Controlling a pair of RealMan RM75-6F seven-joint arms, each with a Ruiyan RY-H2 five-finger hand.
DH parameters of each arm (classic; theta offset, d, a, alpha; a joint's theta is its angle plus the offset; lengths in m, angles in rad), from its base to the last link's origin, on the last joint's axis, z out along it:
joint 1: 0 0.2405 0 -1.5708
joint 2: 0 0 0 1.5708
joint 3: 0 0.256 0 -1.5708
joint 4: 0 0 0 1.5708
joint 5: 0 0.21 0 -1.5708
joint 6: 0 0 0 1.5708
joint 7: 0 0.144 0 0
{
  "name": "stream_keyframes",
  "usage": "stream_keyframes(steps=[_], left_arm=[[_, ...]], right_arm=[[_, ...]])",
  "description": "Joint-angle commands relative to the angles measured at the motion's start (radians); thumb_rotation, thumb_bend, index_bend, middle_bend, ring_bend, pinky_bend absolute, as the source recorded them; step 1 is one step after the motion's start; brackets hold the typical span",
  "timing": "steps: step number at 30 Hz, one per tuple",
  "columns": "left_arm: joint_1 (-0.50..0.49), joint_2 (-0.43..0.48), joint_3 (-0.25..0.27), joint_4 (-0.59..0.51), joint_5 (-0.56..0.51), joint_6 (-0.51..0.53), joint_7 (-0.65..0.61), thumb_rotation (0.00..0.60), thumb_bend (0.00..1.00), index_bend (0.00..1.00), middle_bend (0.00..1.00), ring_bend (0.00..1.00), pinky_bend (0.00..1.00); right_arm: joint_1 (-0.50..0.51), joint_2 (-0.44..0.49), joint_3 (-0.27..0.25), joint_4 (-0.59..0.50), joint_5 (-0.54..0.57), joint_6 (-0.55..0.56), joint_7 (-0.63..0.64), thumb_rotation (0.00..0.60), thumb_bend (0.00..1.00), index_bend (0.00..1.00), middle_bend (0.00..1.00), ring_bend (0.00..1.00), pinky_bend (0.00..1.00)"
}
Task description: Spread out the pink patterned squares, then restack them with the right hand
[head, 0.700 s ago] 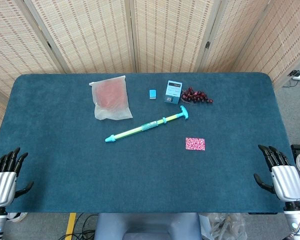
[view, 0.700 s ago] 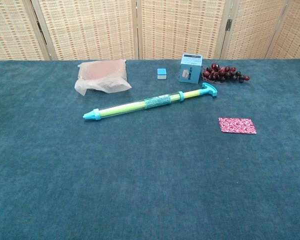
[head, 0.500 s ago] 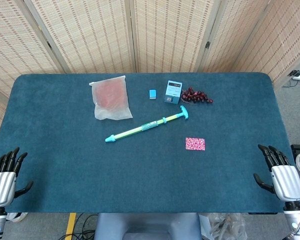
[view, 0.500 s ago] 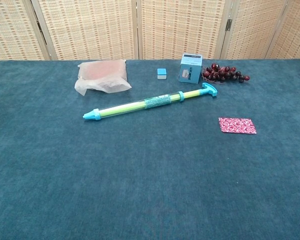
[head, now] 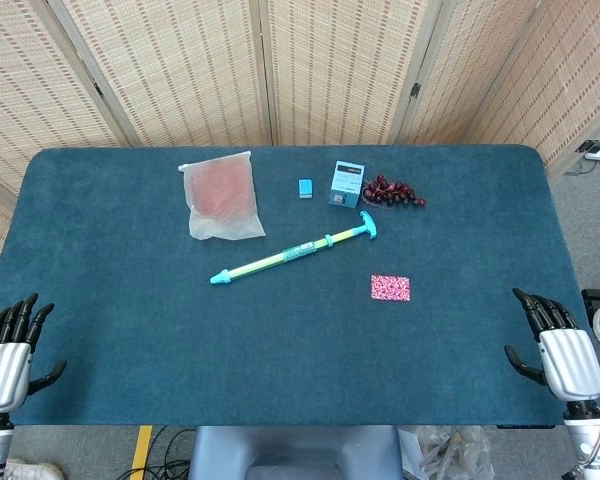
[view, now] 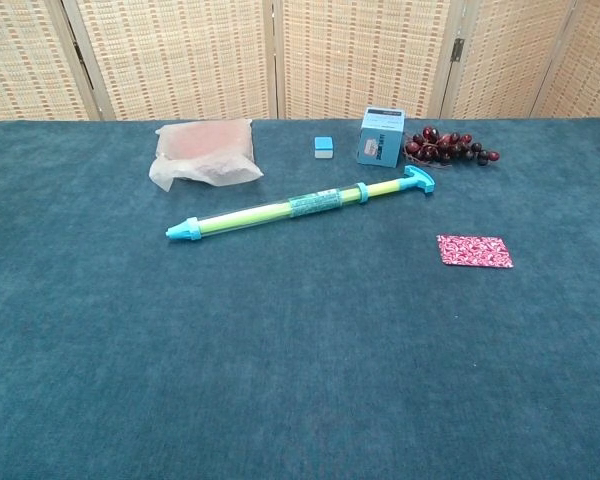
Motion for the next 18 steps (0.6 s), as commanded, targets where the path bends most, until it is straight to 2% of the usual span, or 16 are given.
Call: stream_keyframes(steps=[1, 4, 6, 12, 14, 15, 18], left_arm=[[0.001, 0.0, -0.001, -0.001, -0.001, 0.001, -0.001, 0.6, 0.26, 0.15, 0.05, 0.04, 0.11], [0.001, 0.0, -0.003, -0.002, -0.002, 0.004, -0.003, 0.6, 0.26, 0.15, 0.05, 0.04, 0.11], [0.0, 0.002, -0.002, -0.003, 0.001, 0.005, -0.003, 0.6, 0.26, 0.15, 0.05, 0.04, 0.11], [0.004, 0.008, -0.001, -0.008, 0.003, 0.009, -0.006, 0.6, 0.26, 0.15, 0.05, 0.04, 0.11], [0.006, 0.009, 0.0, -0.008, 0.002, 0.012, -0.007, 0.6, 0.26, 0.15, 0.05, 0.04, 0.11], [0.007, 0.01, 0.001, -0.008, 0.001, 0.012, -0.008, 0.6, 0.26, 0.15, 0.05, 0.04, 0.11], [0.01, 0.011, 0.003, -0.006, -0.002, 0.011, -0.006, 0.6, 0.26, 0.17, 0.05, 0.04, 0.11]], right_arm=[[0.007, -0.007, 0.007, -0.012, 0.014, -0.012, -0.025, 0.6, 0.36, 0.04, 0.22, 0.18, 0.2], [0.018, -0.017, 0.014, -0.023, 0.028, -0.031, -0.05, 0.6, 0.36, 0.04, 0.26, 0.24, 0.27], [0.037, -0.02, 0.022, -0.036, 0.042, -0.063, -0.079, 0.6, 0.36, 0.04, 0.34, 0.33, 0.36], [0.119, -0.007, 0.043, -0.089, 0.101, -0.21, -0.17, 0.6, 0.36, 0.09, 0.56, 0.63, 0.74], [0.152, -0.007, 0.058, -0.095, 0.139, -0.269, -0.191, 0.6, 0.37, 0.1, 0.65, 0.73, 0.81], [0.166, -0.007, 0.063, -0.099, 0.16, -0.297, -0.206, 0.6, 0.38, 0.11, 0.67, 0.75, 0.82], [0.216, -0.012, 0.079, -0.107, 0.229, -0.388, -0.252, 0.6, 0.41, 0.14, 0.81, 0.88, 0.89]])
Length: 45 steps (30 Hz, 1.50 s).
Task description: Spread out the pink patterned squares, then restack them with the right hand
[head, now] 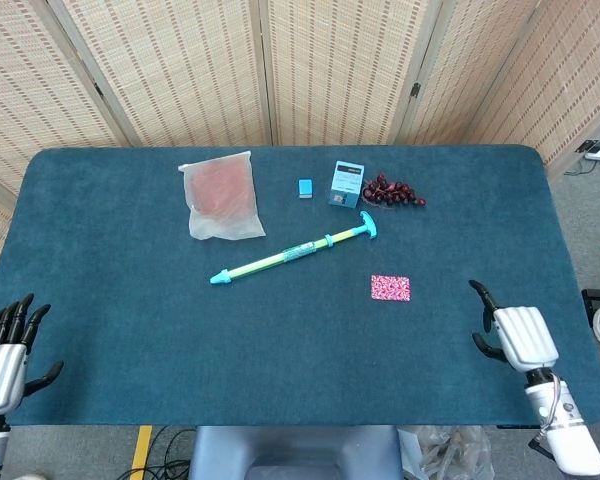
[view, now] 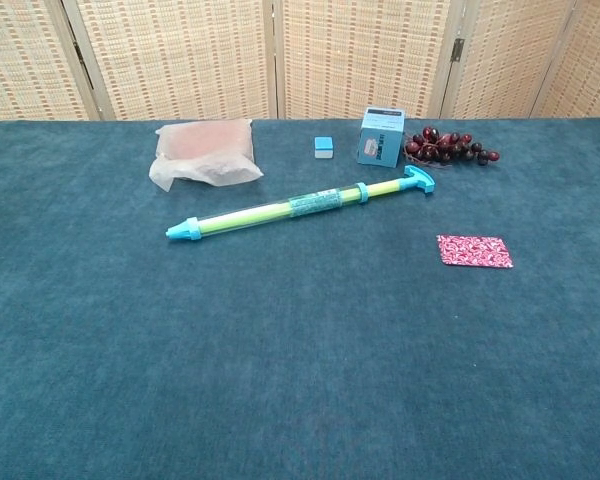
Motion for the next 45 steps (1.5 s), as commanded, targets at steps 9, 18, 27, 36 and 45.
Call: stream_keyframes(steps=[9, 18, 27, 36, 45], left_arm=[[-0.003, 0.004, -0.004, -0.002, -0.014, -0.014, 0.005, 0.6, 0.26, 0.22, 0.05, 0.04, 0.11], [-0.007, 0.001, -0.005, -0.005, -0.011, -0.016, 0.007, 0.6, 0.26, 0.23, 0.05, 0.04, 0.11], [-0.006, 0.002, -0.005, -0.004, -0.015, -0.017, 0.007, 0.6, 0.26, 0.23, 0.05, 0.04, 0.11], [-0.002, 0.002, -0.004, -0.001, -0.021, -0.018, 0.005, 0.6, 0.26, 0.23, 0.05, 0.04, 0.11], [-0.003, -0.003, -0.004, 0.006, -0.023, -0.021, 0.001, 0.6, 0.26, 0.23, 0.05, 0.04, 0.11]], right_arm=[[0.199, -0.062, 0.052, 0.048, 0.22, -0.305, -0.103, 0.6, 0.51, 0.16, 0.97, 1.0, 1.0], [0.303, -0.118, 0.058, 0.101, 0.309, -0.408, -0.16, 0.6, 0.59, 0.16, 1.0, 1.0, 1.0], [0.384, -0.184, 0.047, 0.171, 0.363, -0.491, -0.164, 0.6, 0.59, 0.16, 1.0, 1.0, 1.0], [0.424, -0.23, 0.028, 0.244, 0.391, -0.539, -0.128, 0.6, 0.59, 0.16, 1.0, 1.0, 1.0], [0.425, -0.227, -0.006, 0.236, 0.388, -0.523, -0.123, 0.6, 0.59, 0.16, 1.0, 1.0, 1.0]])
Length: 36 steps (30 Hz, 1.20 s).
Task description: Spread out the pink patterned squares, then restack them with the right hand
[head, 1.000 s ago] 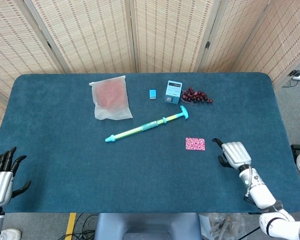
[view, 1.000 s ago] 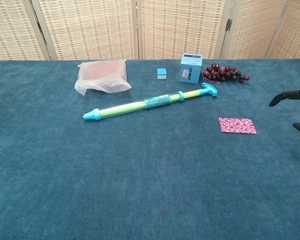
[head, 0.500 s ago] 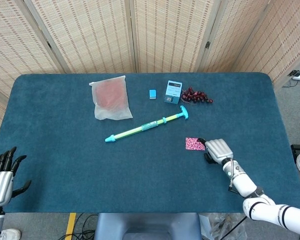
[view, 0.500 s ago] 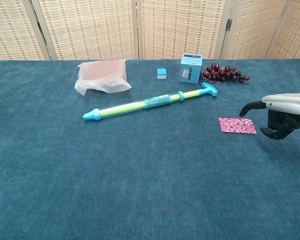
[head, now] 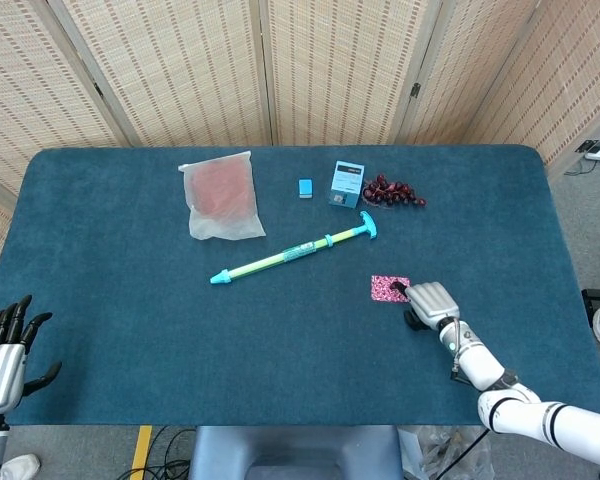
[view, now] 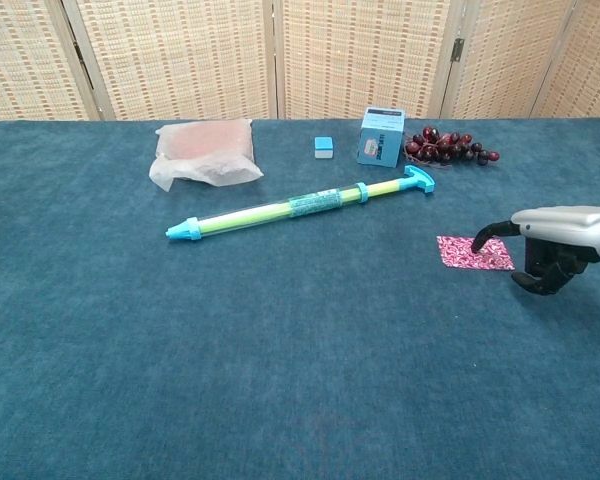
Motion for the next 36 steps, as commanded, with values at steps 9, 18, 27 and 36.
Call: stream_keyframes(steps=[9, 18, 27, 36], left_arm=[[-0.003, -0.003, 0.002, 0.007, 0.004, -0.004, -0.002, 0.6, 0.26, 0.23, 0.05, 0.04, 0.11], [-0.003, -0.004, 0.003, 0.008, 0.009, -0.001, 0.001, 0.6, 0.26, 0.23, 0.05, 0.04, 0.11], [-0.001, -0.002, 0.005, 0.004, 0.012, 0.002, -0.001, 0.6, 0.26, 0.23, 0.05, 0.04, 0.11], [0.004, 0.0, 0.005, 0.005, 0.008, 0.007, -0.003, 0.6, 0.26, 0.23, 0.05, 0.04, 0.11]], right_arm=[[-0.029, 0.031, -0.058, -0.063, -0.027, 0.037, 0.004, 0.6, 0.59, 0.16, 1.0, 1.0, 1.0], [-0.064, 0.074, -0.108, -0.148, -0.084, 0.083, 0.001, 0.6, 0.59, 0.16, 1.0, 1.0, 1.0], [-0.066, 0.098, -0.096, -0.178, -0.091, 0.123, -0.005, 0.6, 0.59, 0.16, 1.0, 1.0, 1.0], [-0.047, 0.073, -0.1, -0.152, -0.066, 0.091, -0.017, 0.6, 0.59, 0.16, 1.0, 1.0, 1.0]])
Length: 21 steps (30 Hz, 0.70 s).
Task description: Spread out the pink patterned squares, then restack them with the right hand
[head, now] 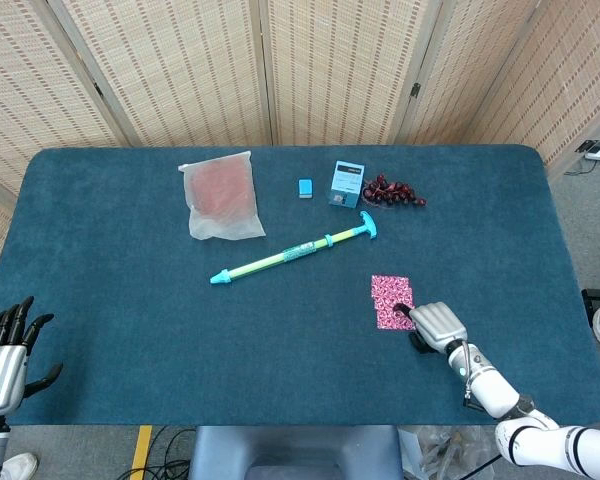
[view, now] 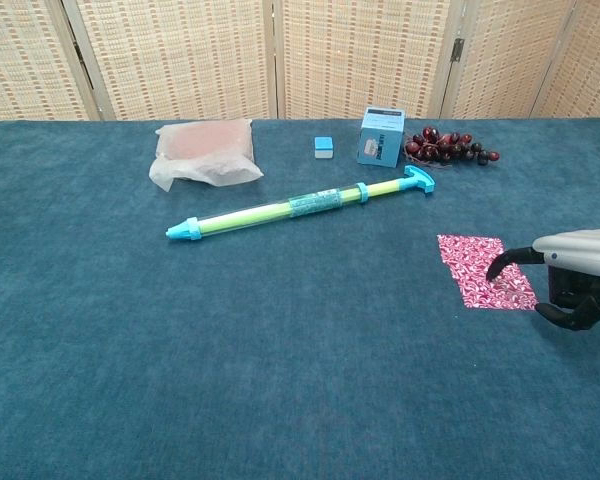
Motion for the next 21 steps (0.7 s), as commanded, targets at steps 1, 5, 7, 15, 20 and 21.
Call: stream_keyframes(steps=[1, 5, 7, 15, 20, 21], left_arm=[[0.0, 0.001, -0.001, 0.0, -0.001, 0.0, 0.0, 0.6, 0.26, 0.23, 0.05, 0.04, 0.11], [-0.003, 0.0, -0.002, 0.001, -0.001, -0.004, 0.001, 0.6, 0.26, 0.23, 0.05, 0.04, 0.11], [-0.005, -0.001, -0.003, 0.001, 0.0, -0.006, 0.001, 0.6, 0.26, 0.23, 0.05, 0.04, 0.11], [-0.01, -0.004, -0.004, 0.003, 0.001, -0.011, 0.002, 0.6, 0.26, 0.23, 0.05, 0.04, 0.11], [-0.011, -0.006, -0.004, 0.006, 0.0, -0.013, 0.001, 0.6, 0.26, 0.23, 0.05, 0.04, 0.11], [-0.011, -0.006, -0.004, 0.006, 0.0, -0.013, 0.0, 0.6, 0.26, 0.23, 0.05, 0.04, 0.11]], right_arm=[[0.0, -0.002, -0.005, 0.0, 0.001, -0.001, -0.005, 0.6, 0.59, 0.16, 1.0, 1.0, 1.0], [-0.008, 0.004, -0.019, -0.017, -0.005, 0.014, -0.018, 0.6, 0.59, 0.16, 1.0, 1.0, 1.0], [-0.011, 0.008, -0.027, -0.027, -0.008, 0.019, -0.025, 0.6, 0.59, 0.16, 1.0, 1.0, 1.0], [-0.034, 0.032, -0.048, -0.081, -0.032, 0.059, -0.04, 0.6, 0.59, 0.16, 1.0, 1.0, 1.0], [-0.035, 0.036, -0.025, -0.075, -0.026, 0.081, -0.028, 0.6, 0.59, 0.16, 1.0, 1.0, 1.0], [-0.033, 0.034, -0.019, -0.068, -0.021, 0.079, -0.024, 0.6, 0.59, 0.16, 1.0, 1.0, 1.0]])
